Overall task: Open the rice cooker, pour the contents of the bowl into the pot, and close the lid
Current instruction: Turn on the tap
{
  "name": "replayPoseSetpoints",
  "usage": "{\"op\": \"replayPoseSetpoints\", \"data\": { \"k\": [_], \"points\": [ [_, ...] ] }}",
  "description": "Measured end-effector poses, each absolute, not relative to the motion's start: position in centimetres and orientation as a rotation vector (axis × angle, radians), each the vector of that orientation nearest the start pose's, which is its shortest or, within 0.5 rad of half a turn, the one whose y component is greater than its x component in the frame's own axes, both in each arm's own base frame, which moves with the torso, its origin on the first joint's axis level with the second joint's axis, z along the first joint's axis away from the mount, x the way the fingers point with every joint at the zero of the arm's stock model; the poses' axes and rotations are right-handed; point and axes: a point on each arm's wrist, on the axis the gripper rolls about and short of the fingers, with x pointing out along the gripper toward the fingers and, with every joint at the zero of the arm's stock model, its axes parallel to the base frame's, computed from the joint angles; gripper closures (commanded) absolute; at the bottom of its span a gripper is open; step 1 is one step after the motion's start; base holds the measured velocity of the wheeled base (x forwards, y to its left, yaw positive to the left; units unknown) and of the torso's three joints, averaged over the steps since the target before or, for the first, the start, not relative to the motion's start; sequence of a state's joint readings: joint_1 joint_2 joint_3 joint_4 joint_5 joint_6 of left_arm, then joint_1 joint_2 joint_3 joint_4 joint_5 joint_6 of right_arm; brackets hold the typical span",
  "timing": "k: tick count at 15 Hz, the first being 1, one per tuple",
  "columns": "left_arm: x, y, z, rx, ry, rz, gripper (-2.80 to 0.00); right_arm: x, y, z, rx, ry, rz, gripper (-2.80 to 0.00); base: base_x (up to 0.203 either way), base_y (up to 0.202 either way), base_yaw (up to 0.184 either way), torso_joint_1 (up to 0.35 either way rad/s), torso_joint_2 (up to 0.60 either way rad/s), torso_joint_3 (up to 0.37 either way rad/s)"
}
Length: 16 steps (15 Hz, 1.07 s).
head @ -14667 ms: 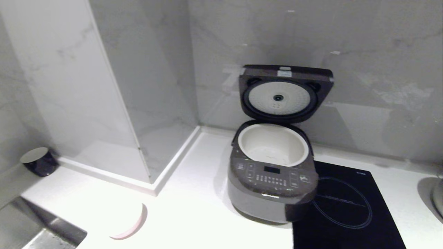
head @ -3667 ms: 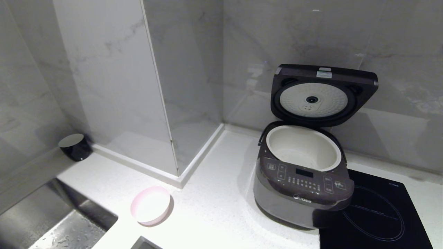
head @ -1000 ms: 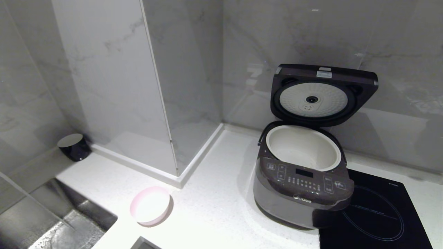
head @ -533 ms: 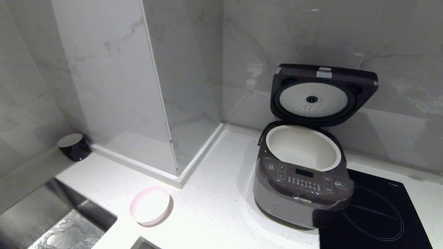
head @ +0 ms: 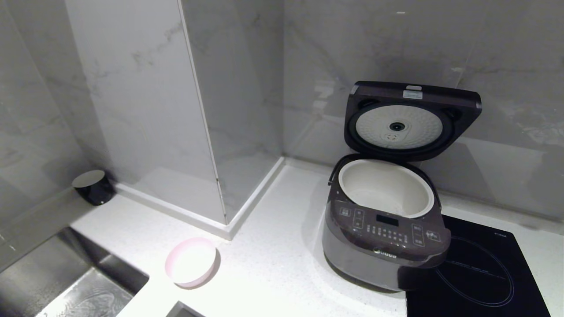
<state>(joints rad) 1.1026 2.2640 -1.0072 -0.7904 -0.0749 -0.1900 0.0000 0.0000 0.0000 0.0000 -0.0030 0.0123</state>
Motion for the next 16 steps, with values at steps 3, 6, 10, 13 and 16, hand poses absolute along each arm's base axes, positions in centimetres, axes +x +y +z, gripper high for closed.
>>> {"op": "replayPoseSetpoints", "data": {
  "k": [3, 6, 10, 13, 16],
  "points": [
    [18.60, 36.41, 4.18, -0.442, 0.310, 1.048, 0.00, -2.28, -0.01, 7.55, 0.013, 0.000, -0.003, 0.00, 0.000, 0.000, 0.000, 0.000, 0.00, 0.000],
    [18.62, 36.45, 4.22, -0.440, 0.309, 1.048, 0.00, -2.28, -0.01, 7.55, 0.012, 0.000, -0.003, 0.00, 0.000, 0.000, 0.000, 0.000, 0.00, 0.000],
    [18.65, 36.47, 4.24, -0.439, 0.308, 1.048, 0.00, -2.28, -0.01, 7.55, 0.012, 0.000, -0.003, 0.00, 0.000, 0.000, 0.000, 0.000, 0.00, 0.000],
    [18.73, 36.59, 4.38, -0.438, 0.303, 1.049, 0.00, -2.28, -0.01, 7.55, 0.012, 0.000, -0.003, 0.00, 0.000, 0.000, 0.000, 0.000, 0.00, 0.000],
    [18.83, 36.68, 4.49, -0.445, 0.298, 1.055, 0.00, -2.28, -0.01, 7.55, 0.012, 0.000, -0.003, 0.00, 0.000, 0.000, 0.000, 0.000, 0.00, 0.000]
  ]
}}
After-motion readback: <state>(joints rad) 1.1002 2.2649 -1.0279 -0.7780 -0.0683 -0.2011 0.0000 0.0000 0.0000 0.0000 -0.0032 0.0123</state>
